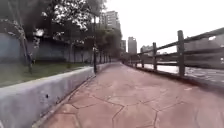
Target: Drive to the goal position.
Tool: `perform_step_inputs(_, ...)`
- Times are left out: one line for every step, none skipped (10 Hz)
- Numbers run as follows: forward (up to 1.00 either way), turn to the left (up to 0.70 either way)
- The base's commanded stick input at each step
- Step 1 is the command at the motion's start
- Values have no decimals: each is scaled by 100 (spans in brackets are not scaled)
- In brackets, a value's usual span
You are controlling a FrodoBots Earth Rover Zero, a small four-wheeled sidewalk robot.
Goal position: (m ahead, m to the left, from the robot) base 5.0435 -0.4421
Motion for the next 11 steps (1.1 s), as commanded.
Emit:
perform_step_inputs(100, 0)
perform_step_inputs(100, 0)
perform_step_inputs(100, 0)
perform_step_inputs(100, 0)
perform_step_inputs(100, 0)
perform_step_inputs(100, 0)
perform_step_inputs(100, 0)
perform_step_inputs(100, 0)
perform_step_inputs(100, 0)
perform_step_inputs(100, 0)
perform_step_inputs(100, 0)
